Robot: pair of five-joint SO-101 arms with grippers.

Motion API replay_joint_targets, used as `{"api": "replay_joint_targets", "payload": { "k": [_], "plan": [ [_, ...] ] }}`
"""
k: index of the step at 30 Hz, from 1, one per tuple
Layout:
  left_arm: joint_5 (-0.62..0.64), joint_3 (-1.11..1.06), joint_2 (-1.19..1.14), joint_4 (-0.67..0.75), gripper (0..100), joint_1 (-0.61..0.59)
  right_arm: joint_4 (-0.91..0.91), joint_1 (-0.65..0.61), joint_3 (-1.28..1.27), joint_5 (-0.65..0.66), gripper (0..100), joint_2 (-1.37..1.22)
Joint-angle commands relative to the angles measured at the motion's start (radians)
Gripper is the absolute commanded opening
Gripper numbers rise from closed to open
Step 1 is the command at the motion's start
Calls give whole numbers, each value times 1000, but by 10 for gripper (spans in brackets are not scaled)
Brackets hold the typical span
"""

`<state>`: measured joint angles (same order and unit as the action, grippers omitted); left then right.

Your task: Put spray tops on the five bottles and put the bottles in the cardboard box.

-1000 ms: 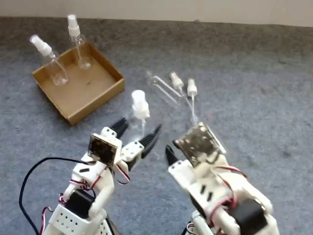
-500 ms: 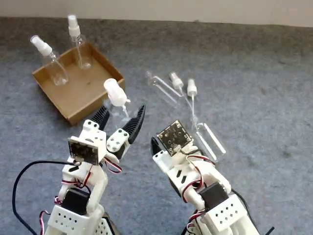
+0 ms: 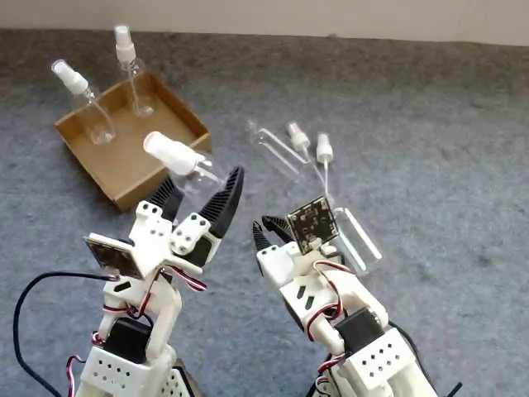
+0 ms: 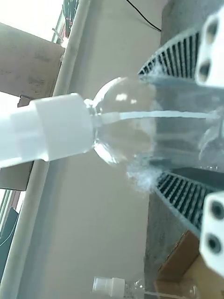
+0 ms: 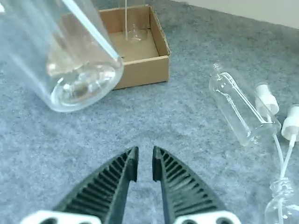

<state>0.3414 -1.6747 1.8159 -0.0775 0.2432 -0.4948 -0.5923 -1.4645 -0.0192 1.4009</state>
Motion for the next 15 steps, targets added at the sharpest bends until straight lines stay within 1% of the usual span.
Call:
{"api": "replay_joint_targets", "payload": {
  "k": [1,4,9,13,15],
  "plan": [
    [58,-21,10,28,140,-7,27,-12,13,-15,40,13],
    [103,-21,8,28,140,10,27,-39,16,-15,41,13],
    [114,-21,7,26,140,130,25,-151,15,-15,41,39],
    [112,-21,5,25,140,142,8,-163,1,-15,41,206],
    [112,-21,7,-3,140,147,-24,-165,-36,-15,41,331]
  ]
}}
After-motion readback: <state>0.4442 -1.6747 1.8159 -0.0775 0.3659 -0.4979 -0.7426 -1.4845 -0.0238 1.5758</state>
